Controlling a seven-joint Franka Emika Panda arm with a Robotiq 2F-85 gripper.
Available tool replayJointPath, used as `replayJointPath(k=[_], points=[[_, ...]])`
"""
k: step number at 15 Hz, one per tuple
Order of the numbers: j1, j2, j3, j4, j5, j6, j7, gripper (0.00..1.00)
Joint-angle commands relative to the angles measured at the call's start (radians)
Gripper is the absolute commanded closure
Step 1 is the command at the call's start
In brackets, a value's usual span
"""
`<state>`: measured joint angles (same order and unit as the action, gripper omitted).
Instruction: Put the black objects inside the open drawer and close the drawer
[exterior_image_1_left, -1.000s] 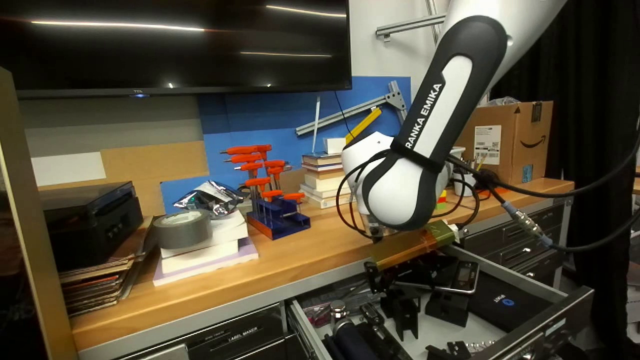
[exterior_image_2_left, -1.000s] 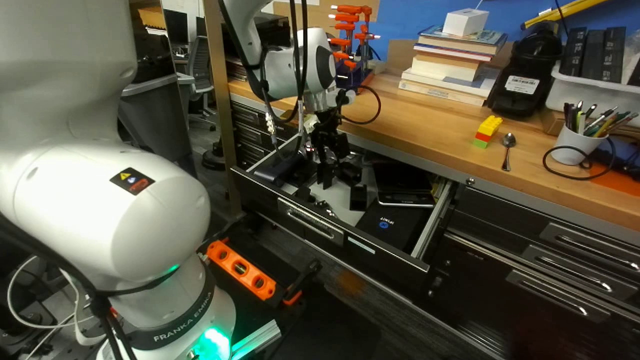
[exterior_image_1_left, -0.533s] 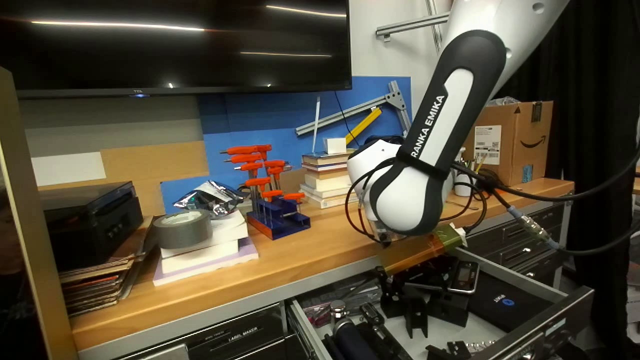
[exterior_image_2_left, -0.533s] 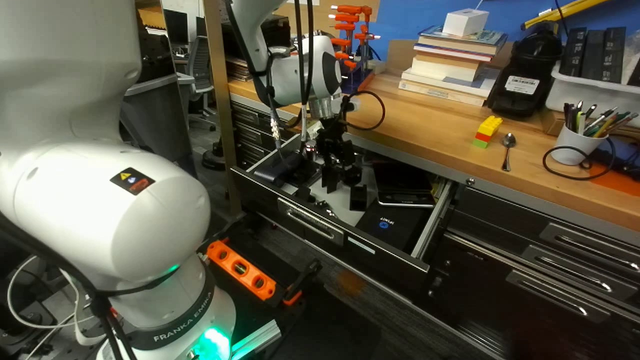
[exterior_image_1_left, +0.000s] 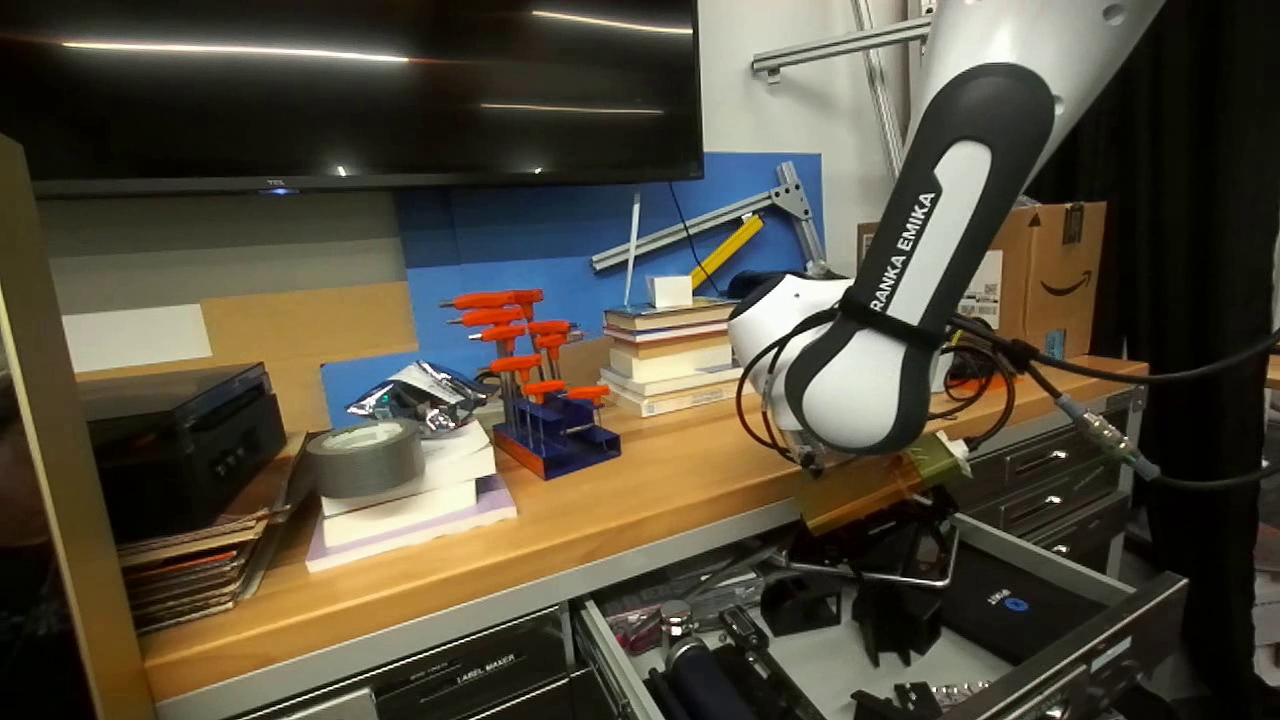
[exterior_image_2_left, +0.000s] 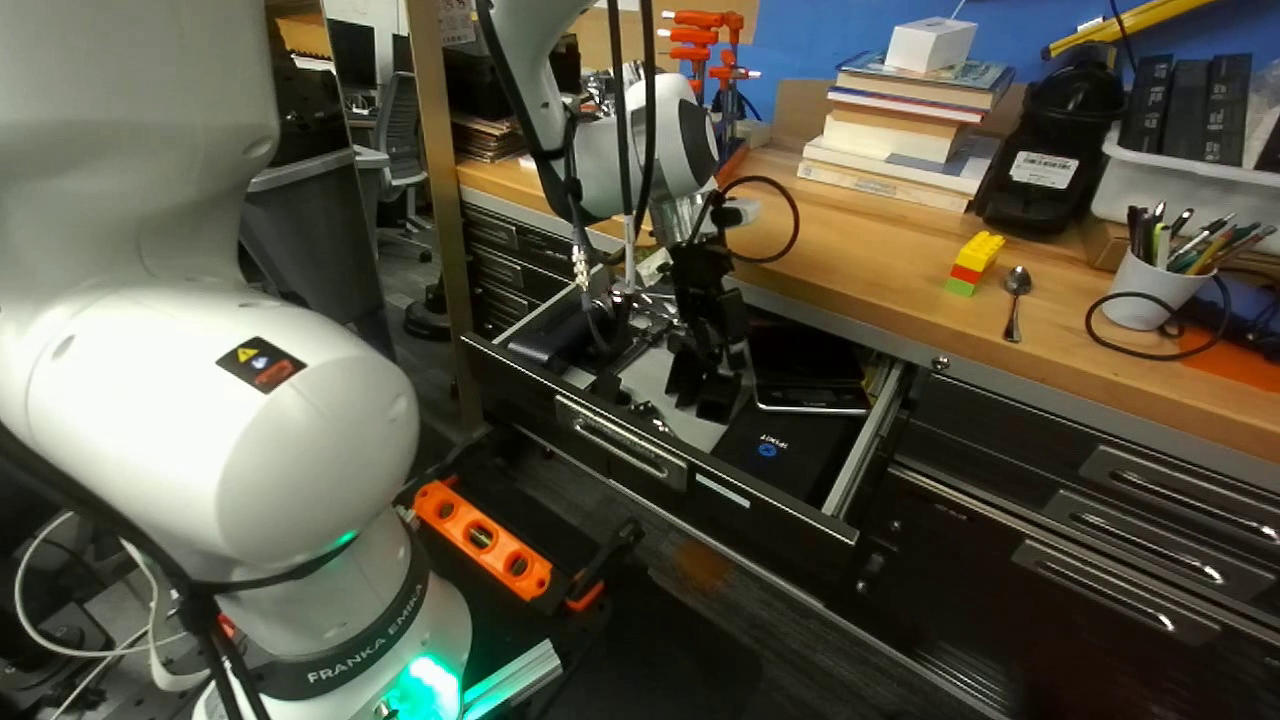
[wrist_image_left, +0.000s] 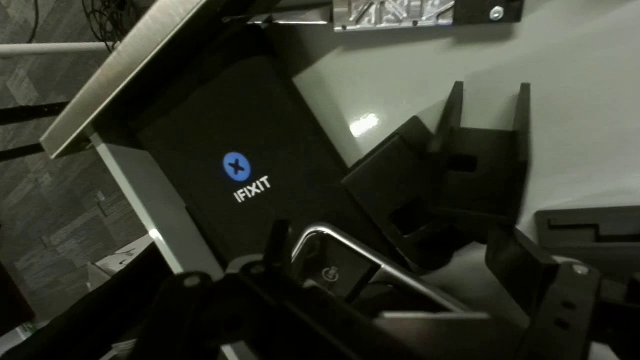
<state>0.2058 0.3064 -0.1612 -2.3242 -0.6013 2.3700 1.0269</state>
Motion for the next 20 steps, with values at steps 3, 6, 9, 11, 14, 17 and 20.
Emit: replayJointPath(k=[3, 6, 9, 11, 14, 17, 20], points=[[-0.057, -0.074, -0.009, -0.050, -0.050, -0.056, 0.104, 0.00], [-0.096, -0.091, -0.005, -0.077, -0.035, -0.066, 0.116, 0.00], [-0.132, -0.096, 0.026, -0.094, 0.036, -0.055, 0.032, 0.00], [-0.145, -0.095, 0.055, -0.107, 0.113, -0.036, -0.054, 0.00], [-0.142, -0.089, 0.092, -0.113, 0.229, -0.037, -0.166, 0.00], [-0.137, -0.082, 0.122, -0.107, 0.331, -0.045, -0.261, 0.00], [-0.129, -0.074, 0.133, -0.096, 0.386, -0.055, -0.315, 0.00]])
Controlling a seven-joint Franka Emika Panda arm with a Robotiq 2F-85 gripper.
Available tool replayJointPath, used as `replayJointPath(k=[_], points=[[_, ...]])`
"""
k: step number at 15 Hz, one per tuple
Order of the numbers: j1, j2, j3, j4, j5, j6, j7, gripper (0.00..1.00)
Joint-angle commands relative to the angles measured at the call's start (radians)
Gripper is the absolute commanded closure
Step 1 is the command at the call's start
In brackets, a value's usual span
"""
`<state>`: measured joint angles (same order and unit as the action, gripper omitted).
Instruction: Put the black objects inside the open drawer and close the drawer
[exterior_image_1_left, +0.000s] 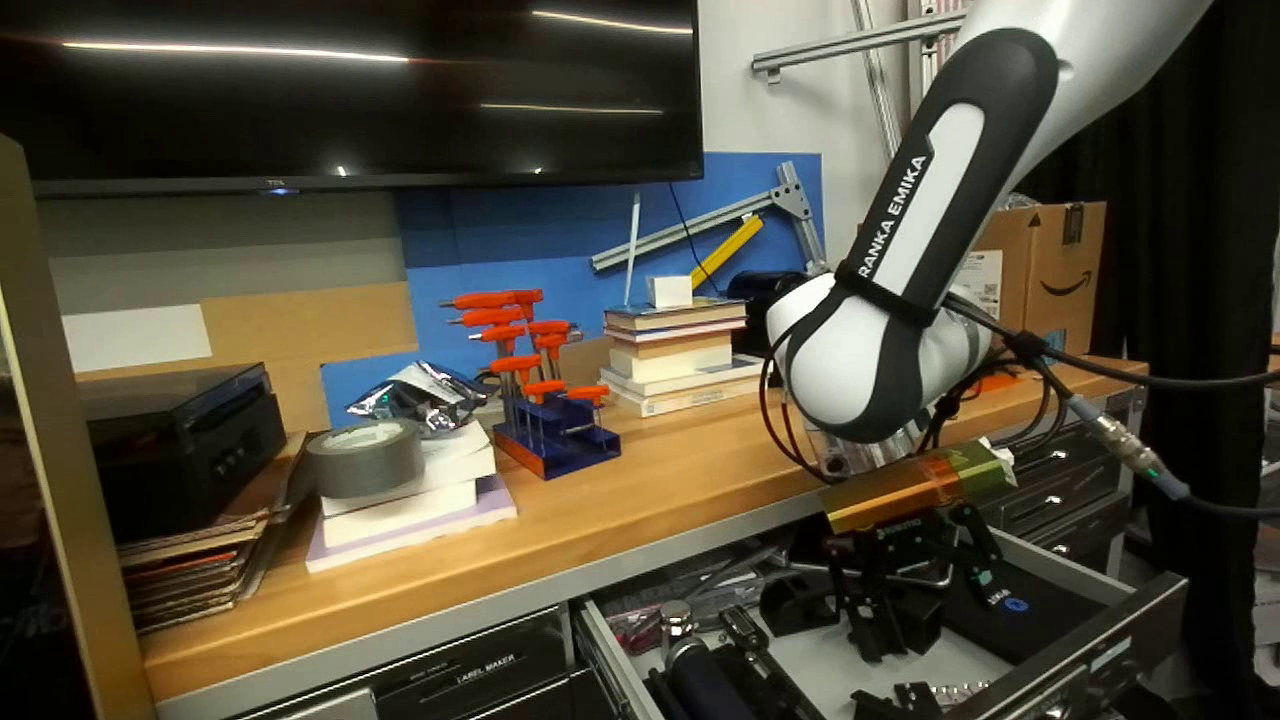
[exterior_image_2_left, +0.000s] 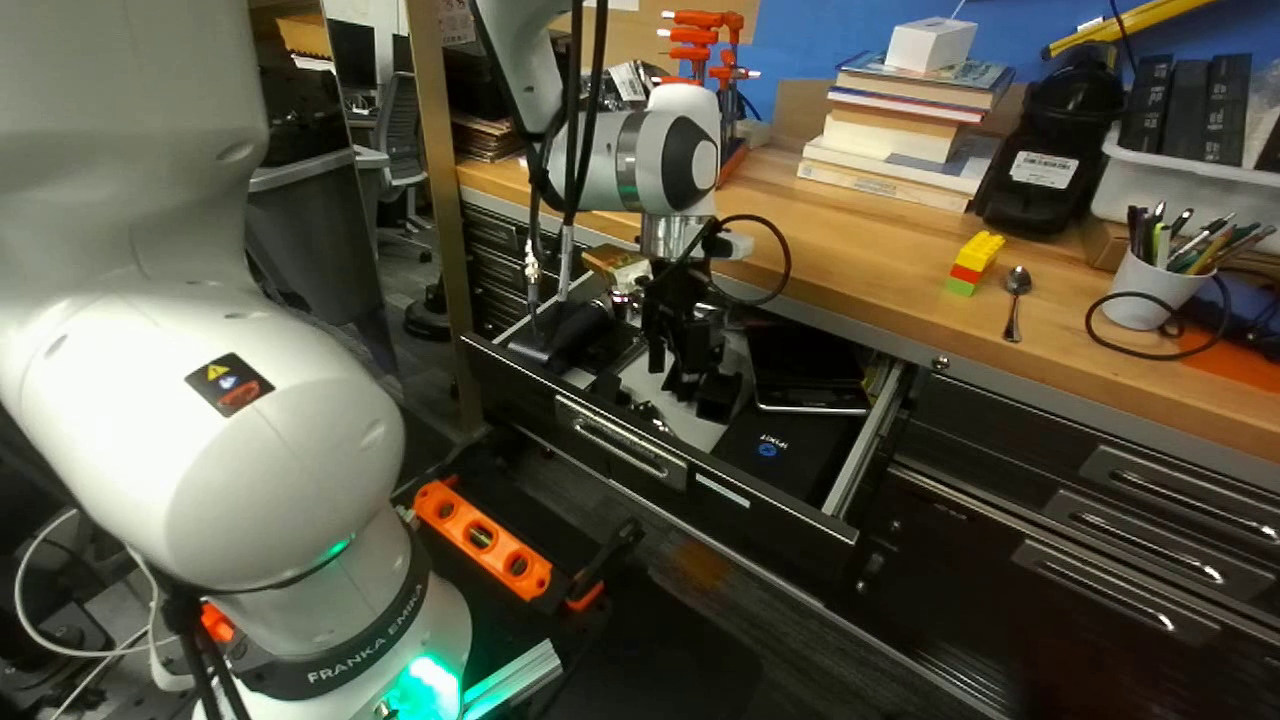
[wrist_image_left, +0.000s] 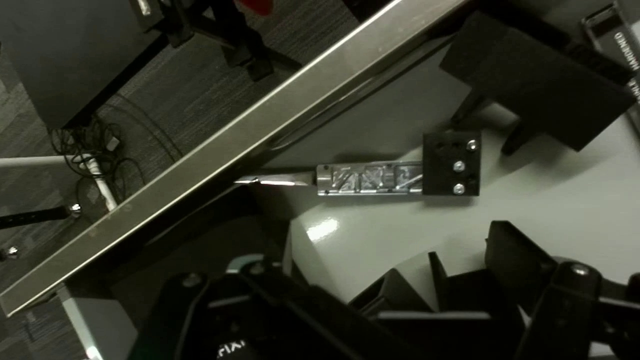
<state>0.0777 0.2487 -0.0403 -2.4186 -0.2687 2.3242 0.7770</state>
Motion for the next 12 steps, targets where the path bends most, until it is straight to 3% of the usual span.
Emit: replayJointPath(k=[1, 12], points=[[0.000, -0.014, 0.011, 0.001, 0.062, -0.010, -0.075, 0.00], [0.058, 0.117, -0.029, 0.118, -0.033, 0.082, 0.043, 0.00]])
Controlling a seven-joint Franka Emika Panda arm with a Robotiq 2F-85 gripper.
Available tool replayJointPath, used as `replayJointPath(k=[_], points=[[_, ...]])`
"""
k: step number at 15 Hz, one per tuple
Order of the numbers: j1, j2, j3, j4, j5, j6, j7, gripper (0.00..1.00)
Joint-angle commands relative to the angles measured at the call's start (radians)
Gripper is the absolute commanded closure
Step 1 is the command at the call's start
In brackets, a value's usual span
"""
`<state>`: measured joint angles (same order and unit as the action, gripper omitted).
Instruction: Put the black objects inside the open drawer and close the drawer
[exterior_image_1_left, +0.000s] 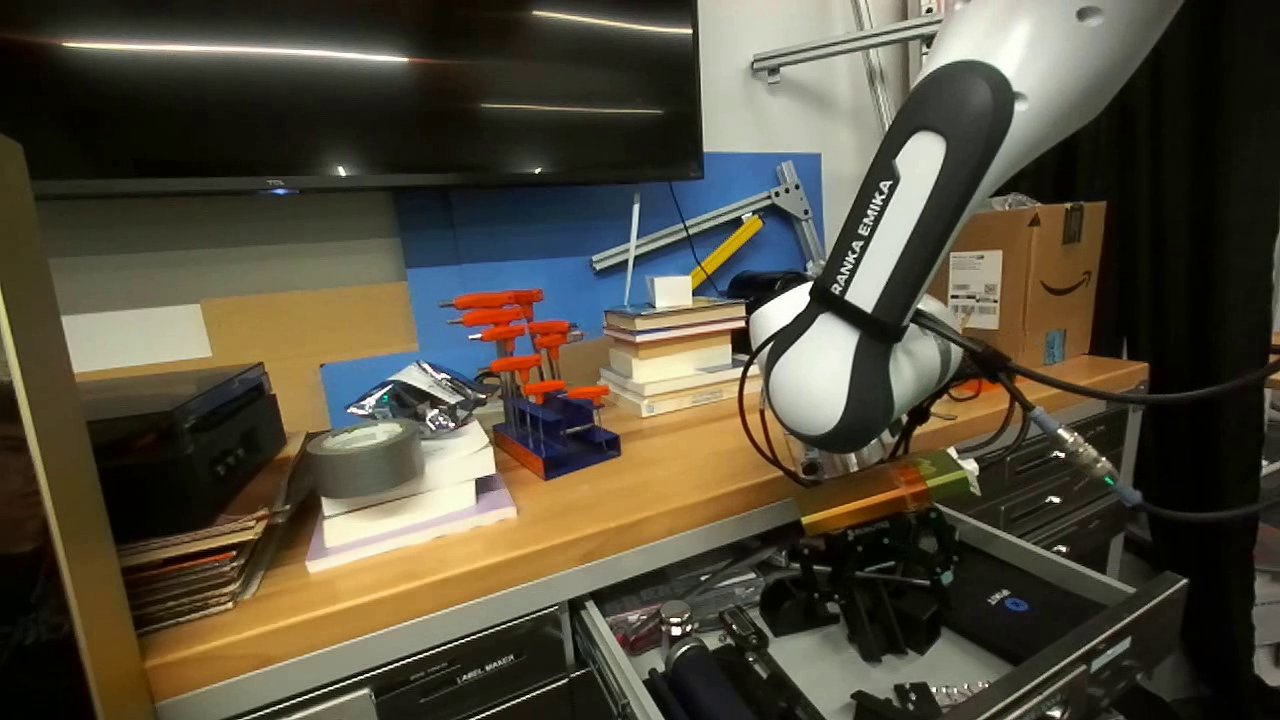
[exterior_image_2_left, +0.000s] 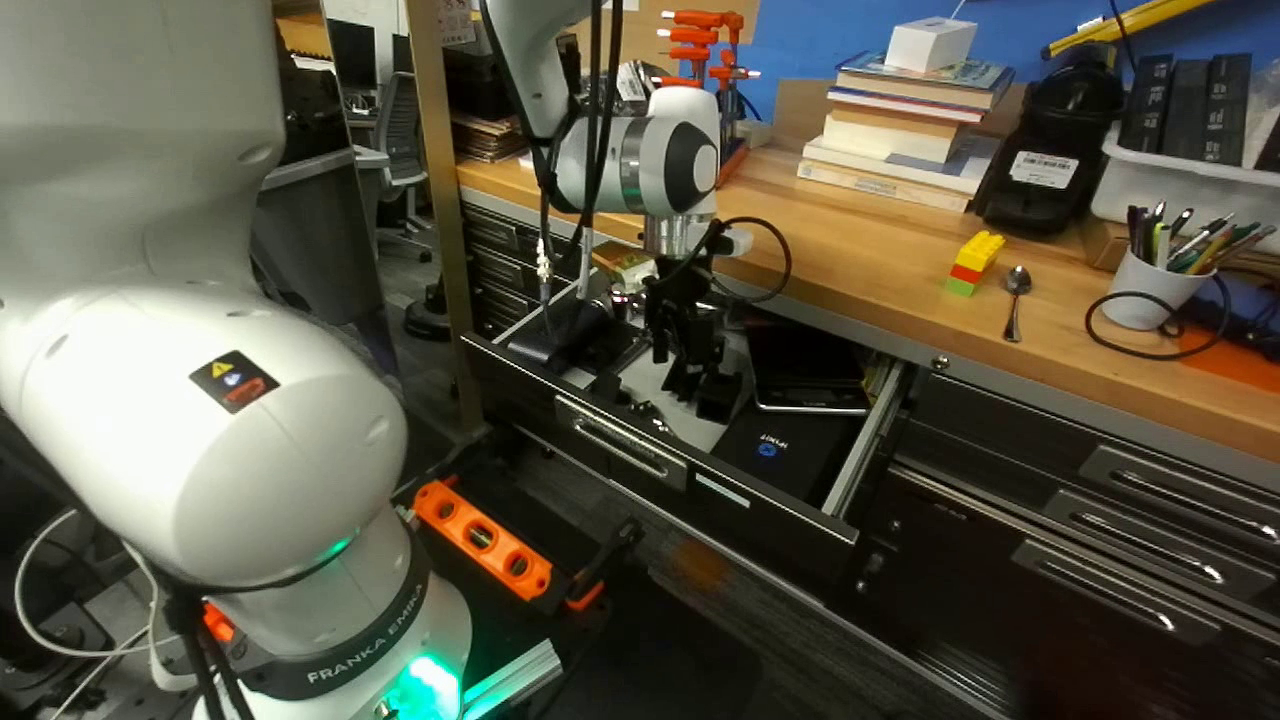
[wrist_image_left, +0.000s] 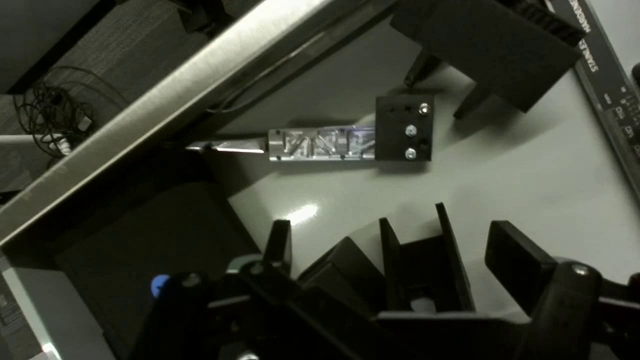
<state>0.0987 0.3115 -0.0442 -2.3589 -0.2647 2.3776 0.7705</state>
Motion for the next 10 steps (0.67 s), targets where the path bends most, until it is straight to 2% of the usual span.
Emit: replayJointPath(k=[1, 4, 5, 6, 10], points=[[0.042, 0.068, -0.030, 0.073, -0.041, 0.036, 0.056, 0.00], [0.042, 0.104, -0.038, 0.104, -0.014, 0.053, 0.040, 0.00], [0.037, 0.113, -0.038, 0.109, -0.003, 0.062, 0.025, 0.25], [0.030, 0.118, -0.037, 0.110, 0.010, 0.069, 0.009, 0.26], [0.028, 0.116, -0.043, 0.102, 0.034, 0.071, 0.003, 0.58]])
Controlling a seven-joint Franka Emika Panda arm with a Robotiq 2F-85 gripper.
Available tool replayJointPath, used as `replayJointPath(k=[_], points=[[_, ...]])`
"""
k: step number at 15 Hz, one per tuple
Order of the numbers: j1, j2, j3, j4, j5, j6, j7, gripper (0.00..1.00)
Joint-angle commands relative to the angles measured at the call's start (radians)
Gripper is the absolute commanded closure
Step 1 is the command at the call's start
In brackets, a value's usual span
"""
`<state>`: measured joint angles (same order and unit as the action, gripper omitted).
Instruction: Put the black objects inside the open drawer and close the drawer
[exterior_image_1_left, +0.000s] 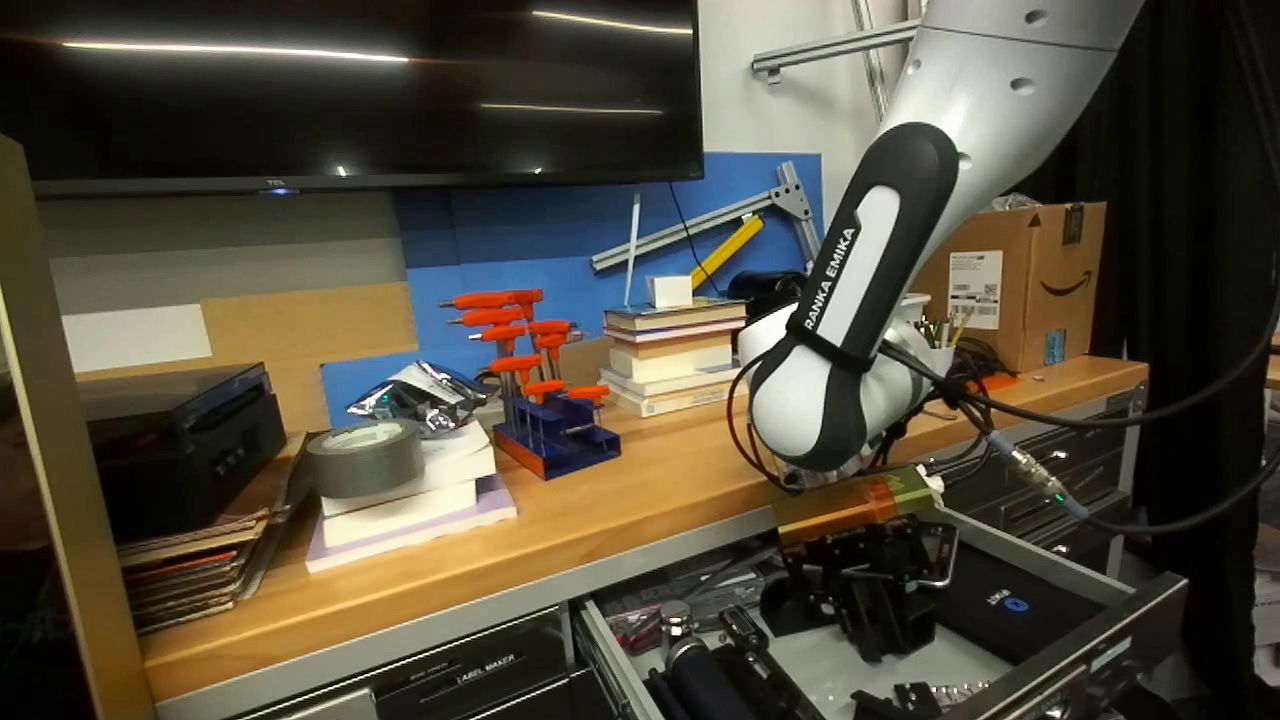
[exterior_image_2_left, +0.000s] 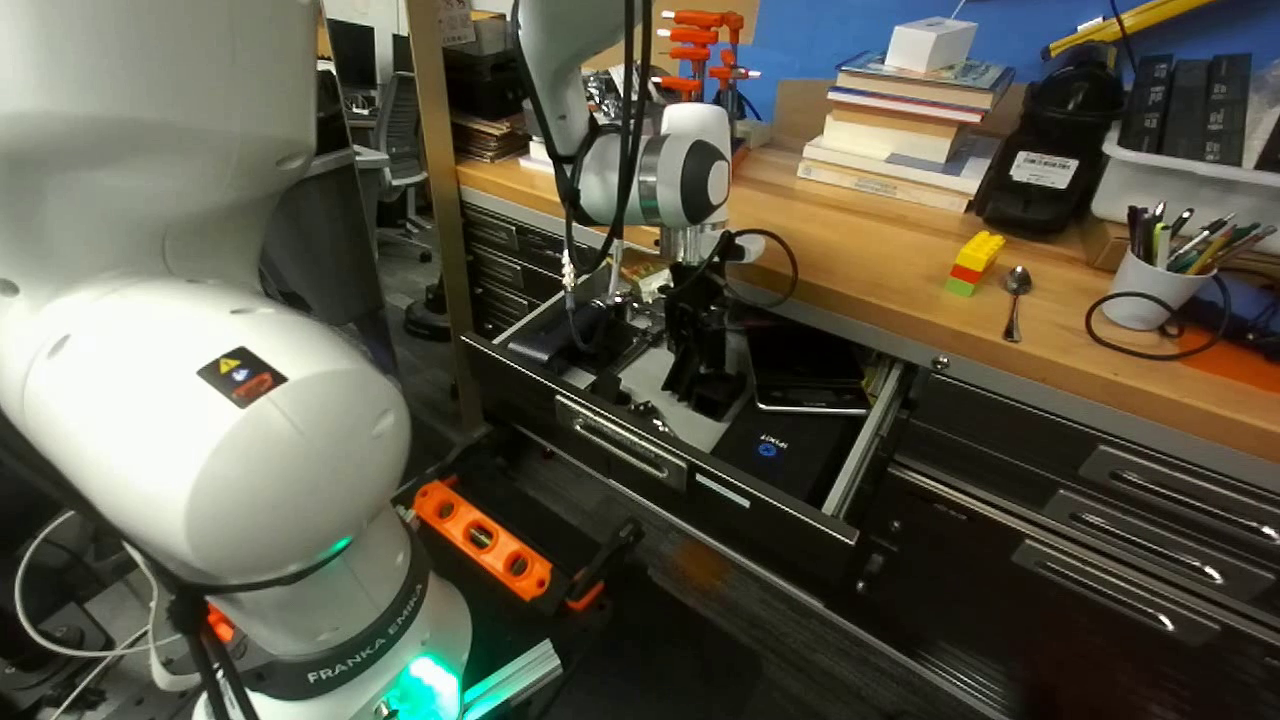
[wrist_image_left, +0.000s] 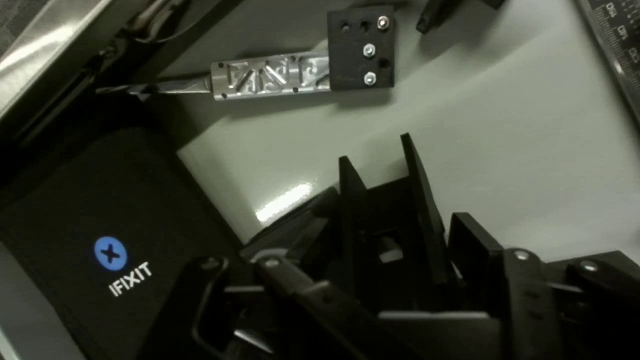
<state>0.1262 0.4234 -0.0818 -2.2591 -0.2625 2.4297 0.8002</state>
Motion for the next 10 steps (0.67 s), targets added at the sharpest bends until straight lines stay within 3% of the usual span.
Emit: replayJointPath(k=[1, 3, 4, 10], points=[[-0.001, 0.002, -0.004, -0.001, 0.039, 0.017, -0.033, 0.65], [-0.018, -0.006, 0.019, -0.010, 0.085, -0.004, -0.090, 0.79], [-0.033, -0.013, 0.041, -0.015, 0.127, -0.025, -0.150, 0.75], [-0.086, -0.047, 0.123, -0.037, 0.378, -0.207, -0.500, 0.75]])
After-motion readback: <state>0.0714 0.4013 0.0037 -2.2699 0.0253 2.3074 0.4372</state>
